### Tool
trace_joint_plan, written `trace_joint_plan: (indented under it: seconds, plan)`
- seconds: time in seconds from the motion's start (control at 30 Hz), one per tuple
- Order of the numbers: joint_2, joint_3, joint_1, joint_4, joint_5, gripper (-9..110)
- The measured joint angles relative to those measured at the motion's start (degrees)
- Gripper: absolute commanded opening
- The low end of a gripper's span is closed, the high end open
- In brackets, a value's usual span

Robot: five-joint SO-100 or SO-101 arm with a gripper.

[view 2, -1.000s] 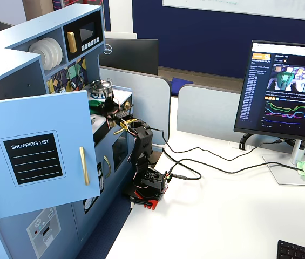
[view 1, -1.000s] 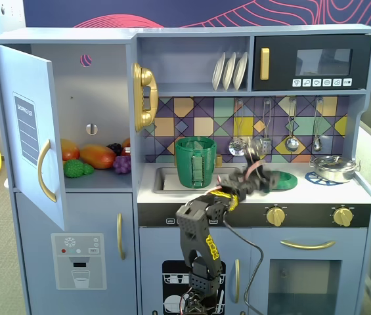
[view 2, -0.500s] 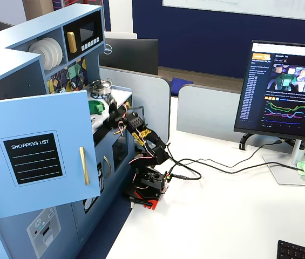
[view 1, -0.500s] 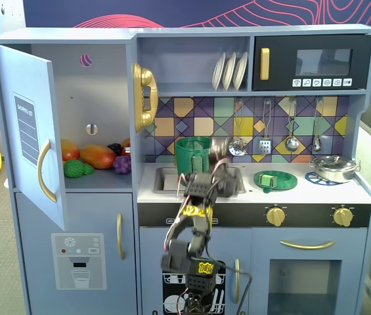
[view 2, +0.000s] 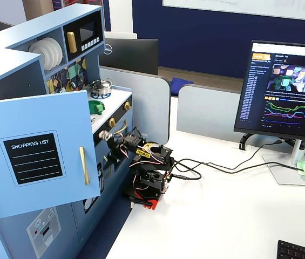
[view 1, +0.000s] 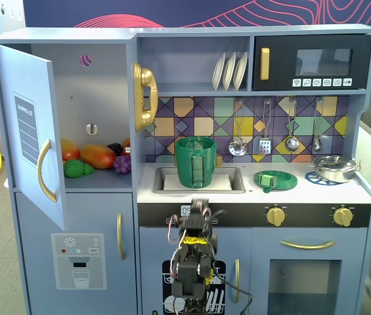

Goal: Take off the lid from the green recipient and place it on the counter

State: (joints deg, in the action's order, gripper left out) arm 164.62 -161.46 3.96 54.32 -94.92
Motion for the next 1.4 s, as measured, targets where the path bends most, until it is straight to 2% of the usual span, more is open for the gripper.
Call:
trace_joint_plan:
  seconds: [0.13, 0.33, 0.63, 1.4]
  plan:
    - [3.34, -6.42, -0.62, 1.23, 0.79, 7]
    - [7.03, -10.46, -1.93, 10.11, 3.52, 0]
    - [12.30, -10.11, -3.25, 20.65, 4.66, 2]
    - [17.84, -10.11, -2.55, 22.94, 5.01, 5]
